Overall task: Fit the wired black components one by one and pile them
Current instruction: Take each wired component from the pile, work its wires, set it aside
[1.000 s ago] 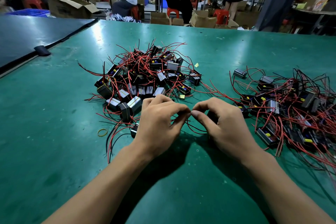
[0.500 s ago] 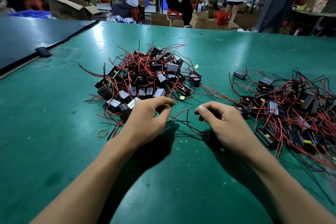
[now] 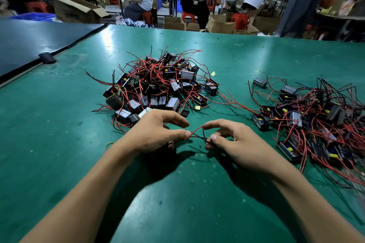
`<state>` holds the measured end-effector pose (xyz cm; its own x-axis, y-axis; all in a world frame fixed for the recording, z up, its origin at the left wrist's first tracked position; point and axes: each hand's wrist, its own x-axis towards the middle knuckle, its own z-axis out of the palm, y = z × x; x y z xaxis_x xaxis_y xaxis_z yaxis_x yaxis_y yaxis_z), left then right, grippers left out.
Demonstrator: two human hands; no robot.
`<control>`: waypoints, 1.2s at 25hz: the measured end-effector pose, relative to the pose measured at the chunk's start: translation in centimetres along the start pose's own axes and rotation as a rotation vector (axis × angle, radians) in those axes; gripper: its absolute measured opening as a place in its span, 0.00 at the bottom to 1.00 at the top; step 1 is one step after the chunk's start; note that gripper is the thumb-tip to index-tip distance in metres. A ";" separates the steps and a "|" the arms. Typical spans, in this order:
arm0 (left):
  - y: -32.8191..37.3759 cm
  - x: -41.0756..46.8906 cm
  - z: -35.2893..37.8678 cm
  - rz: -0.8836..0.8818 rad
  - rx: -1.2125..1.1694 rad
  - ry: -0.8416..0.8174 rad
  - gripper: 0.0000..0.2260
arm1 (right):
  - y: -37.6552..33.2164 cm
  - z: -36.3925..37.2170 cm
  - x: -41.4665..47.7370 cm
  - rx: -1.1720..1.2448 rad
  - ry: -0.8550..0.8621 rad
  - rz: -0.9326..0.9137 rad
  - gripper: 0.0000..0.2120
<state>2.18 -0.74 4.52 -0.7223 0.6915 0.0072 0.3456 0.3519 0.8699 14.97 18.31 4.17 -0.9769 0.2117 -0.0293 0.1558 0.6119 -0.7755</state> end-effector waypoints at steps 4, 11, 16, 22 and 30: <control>0.2 0.0 0.3 0.005 -0.122 -0.027 0.12 | 0.0 -0.1 0.1 0.068 0.000 0.006 0.11; 0.1 0.0 0.1 -0.018 -0.211 -0.165 0.20 | 0.1 -0.2 0.3 0.241 -0.016 0.017 0.08; 0.3 -0.1 -0.1 -0.013 -0.237 -0.274 0.15 | 0.3 -0.6 0.0 0.285 -0.110 0.025 0.09; 0.3 -0.1 0.4 0.022 -0.269 -0.110 0.09 | -0.1 -0.5 0.2 0.345 -0.025 0.095 0.05; 0.3 0.4 2.0 -0.024 -0.345 0.050 0.03 | -0.6 -0.2 0.0 0.315 -0.040 0.035 0.08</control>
<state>3.18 0.89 3.75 -0.7593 0.6508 0.0016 0.1115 0.1277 0.9855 14.94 18.08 4.78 -0.9776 0.1949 -0.0793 0.1427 0.3371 -0.9306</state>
